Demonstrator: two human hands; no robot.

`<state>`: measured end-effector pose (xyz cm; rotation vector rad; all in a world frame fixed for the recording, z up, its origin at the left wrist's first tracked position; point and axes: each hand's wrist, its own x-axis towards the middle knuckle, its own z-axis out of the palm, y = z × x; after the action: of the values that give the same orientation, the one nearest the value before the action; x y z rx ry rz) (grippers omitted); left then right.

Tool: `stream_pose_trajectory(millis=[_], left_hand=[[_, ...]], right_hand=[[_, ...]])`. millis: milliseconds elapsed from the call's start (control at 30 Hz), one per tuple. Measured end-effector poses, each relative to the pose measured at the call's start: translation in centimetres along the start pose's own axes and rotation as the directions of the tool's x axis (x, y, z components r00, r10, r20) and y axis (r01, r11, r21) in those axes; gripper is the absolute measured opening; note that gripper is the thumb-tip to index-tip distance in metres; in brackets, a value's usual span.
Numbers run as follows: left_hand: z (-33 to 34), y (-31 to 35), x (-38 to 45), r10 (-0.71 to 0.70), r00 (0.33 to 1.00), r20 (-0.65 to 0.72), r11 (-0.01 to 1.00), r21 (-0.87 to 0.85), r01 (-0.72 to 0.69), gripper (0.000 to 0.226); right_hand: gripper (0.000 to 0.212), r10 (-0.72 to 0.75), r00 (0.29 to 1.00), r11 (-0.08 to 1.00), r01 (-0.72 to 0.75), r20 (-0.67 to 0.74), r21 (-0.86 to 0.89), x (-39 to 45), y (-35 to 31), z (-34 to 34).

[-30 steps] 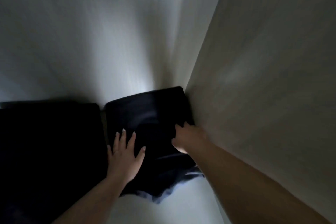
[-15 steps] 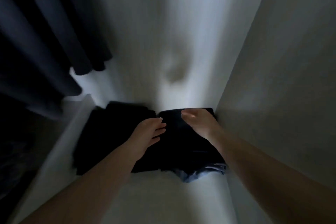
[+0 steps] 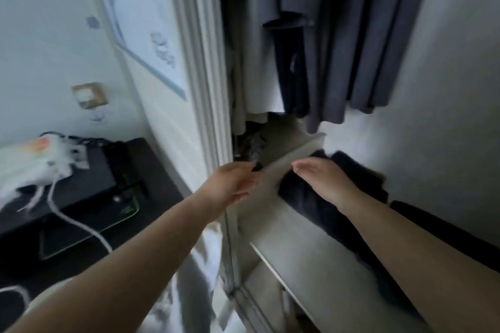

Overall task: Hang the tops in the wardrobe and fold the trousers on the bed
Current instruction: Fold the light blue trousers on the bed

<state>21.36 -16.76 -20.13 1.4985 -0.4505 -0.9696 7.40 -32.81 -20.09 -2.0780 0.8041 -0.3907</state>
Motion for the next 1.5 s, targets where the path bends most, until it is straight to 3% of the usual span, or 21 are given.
stream_pose_trajectory(millis=[167,267,367,467,667,800,900,1033,1167,1233,1333,1400,1500], left_hand=[[-11.2,-1.2,-7.9,0.029,0.965,-0.26,0.999,0.024,-0.024,0.016],[-16.9,-2.4,-12.7,0.03,0.888,-0.458,0.999,0.041,-0.013,0.012],[-21.1,-4.1,-16.6,0.04,0.821,-0.57,0.972,0.213,0.102,0.012],[-23.7,-6.3,-19.1,0.058,0.808,-0.586,0.864,0.435,0.253,0.02],[-24.4,-9.5,-19.8,-0.094,0.884,-0.459,0.631,0.659,0.409,0.036],[-24.7,-9.7,-18.1,-0.102,0.89,-0.445,0.667,0.633,0.393,0.041],[-24.8,-9.3,-17.0,-0.112,0.902,-0.417,0.746,0.565,0.353,0.023],[-23.8,-8.8,-16.7,0.021,0.909,-0.416,0.819,0.528,0.223,0.029],[-21.6,-8.1,-18.2,0.183,0.856,-0.484,0.917,0.399,0.03,0.028],[-20.1,-7.5,-19.1,0.244,0.839,-0.486,0.932,0.357,-0.064,0.03],[-17.5,-6.7,-20.8,0.314,0.82,-0.478,0.932,0.32,-0.171,0.035],[-15.8,-6.8,-22.2,0.341,0.796,-0.5,0.927,0.322,-0.194,0.035],[-13.5,-7.5,-24.5,0.374,0.747,-0.55,0.917,0.341,-0.208,0.035]], right_hand=[[0.021,-0.136,0.968,0.99,0.123,0.211,0.075,-1.2,-4.4,8.5],[0.022,-0.176,0.916,0.984,0.164,0.361,0.064,-1.9,-6.2,13.7],[0.017,-0.166,0.856,0.974,0.221,0.49,-0.057,-2.1,-7.3,17.6],[0.034,-0.135,0.794,0.919,0.324,0.593,-0.225,-2.2,-8.4,20.3],[0.05,0.003,0.731,0.763,0.439,0.683,-0.474,-2.9,-9.7,23.3],[0.04,-0.036,0.739,0.783,0.439,0.673,-0.441,-3.3,-9.1,24.3],[0.023,-0.131,0.772,0.834,0.425,0.621,-0.352,-3.5,-8.7,25.2],[0.021,-0.177,0.774,0.813,0.463,0.608,-0.352,-3.7,-8.8,25.7],[0.027,-0.06,0.758,0.914,0.303,0.65,-0.269,-3.4,-10.0,25.1],[0.038,0.033,0.754,0.979,0.106,0.656,-0.172,-3.5,-11.7,24.8],[0.058,0.081,0.664,0.979,-0.193,0.744,0.065,-4.5,-14.7,24.9],[0.05,0.022,0.642,0.942,-0.27,0.766,0.199,-6.0,-16.3,25.1],[0.007,-0.064,0.698,0.924,-0.228,0.714,0.306,-8.7,-17.6,25.1]])
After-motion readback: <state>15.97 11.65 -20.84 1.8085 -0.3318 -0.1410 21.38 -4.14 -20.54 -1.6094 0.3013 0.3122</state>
